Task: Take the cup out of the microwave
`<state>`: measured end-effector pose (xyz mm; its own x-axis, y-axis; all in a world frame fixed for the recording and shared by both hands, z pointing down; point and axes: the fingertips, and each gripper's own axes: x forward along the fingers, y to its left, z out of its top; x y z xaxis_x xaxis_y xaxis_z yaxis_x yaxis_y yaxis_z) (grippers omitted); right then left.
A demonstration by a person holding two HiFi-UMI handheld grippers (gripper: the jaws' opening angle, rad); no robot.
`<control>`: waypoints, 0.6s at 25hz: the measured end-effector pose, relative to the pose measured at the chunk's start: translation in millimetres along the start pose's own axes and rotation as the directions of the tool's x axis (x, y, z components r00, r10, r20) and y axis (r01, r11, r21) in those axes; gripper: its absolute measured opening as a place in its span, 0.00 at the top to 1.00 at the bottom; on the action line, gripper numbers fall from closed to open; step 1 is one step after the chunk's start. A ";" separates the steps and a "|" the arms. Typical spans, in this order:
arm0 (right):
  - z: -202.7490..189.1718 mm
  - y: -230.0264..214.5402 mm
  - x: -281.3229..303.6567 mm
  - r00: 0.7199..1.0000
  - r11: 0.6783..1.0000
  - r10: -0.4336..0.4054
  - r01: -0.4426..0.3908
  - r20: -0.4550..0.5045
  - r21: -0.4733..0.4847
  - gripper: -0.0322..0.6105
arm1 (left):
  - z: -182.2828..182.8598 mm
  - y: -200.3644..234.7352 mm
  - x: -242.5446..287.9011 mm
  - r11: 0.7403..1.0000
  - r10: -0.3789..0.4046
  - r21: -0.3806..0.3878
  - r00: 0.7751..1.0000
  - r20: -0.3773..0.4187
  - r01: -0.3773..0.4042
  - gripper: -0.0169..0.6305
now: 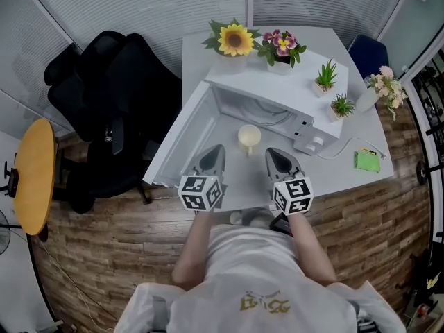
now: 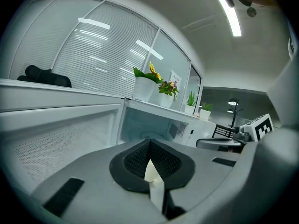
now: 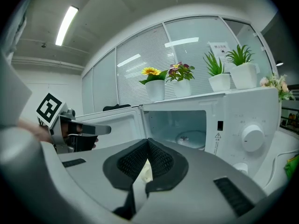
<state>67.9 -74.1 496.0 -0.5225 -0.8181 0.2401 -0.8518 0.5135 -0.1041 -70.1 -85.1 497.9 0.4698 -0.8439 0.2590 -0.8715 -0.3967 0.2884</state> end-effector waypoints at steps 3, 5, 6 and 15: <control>-2.3 1.9 0.7 1.000 1.000 0.006 -0.006 -0.004 0.008 0.93 | -2.3 1.8 2.0 1.000 -0.005 -0.003 1.000 -0.008 0.005 0.95; -3.7 1.3 3.0 1.000 1.000 0.008 -0.008 -0.011 0.010 0.93 | -3.0 3.5 3.9 1.000 -0.007 -0.005 1.000 -0.011 0.007 0.95; -3.8 1.1 4.6 1.000 1.000 0.014 -0.014 -0.012 0.016 0.93 | -2.9 4.5 5.0 1.000 -0.007 -0.006 1.000 -0.010 0.007 0.95; -2.7 2.7 12.9 0.998 0.997 0.064 -0.063 -0.007 0.042 0.93 | -4.6 12.6 12.9 1.000 -0.013 -0.015 1.000 -0.014 0.013 0.95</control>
<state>59.0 -82.6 501.4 -0.5753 -0.7821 0.2394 -0.8179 0.5528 -0.1594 -74.4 -99.3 509.0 0.4832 -0.8336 0.2678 -0.8631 -0.4023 0.3052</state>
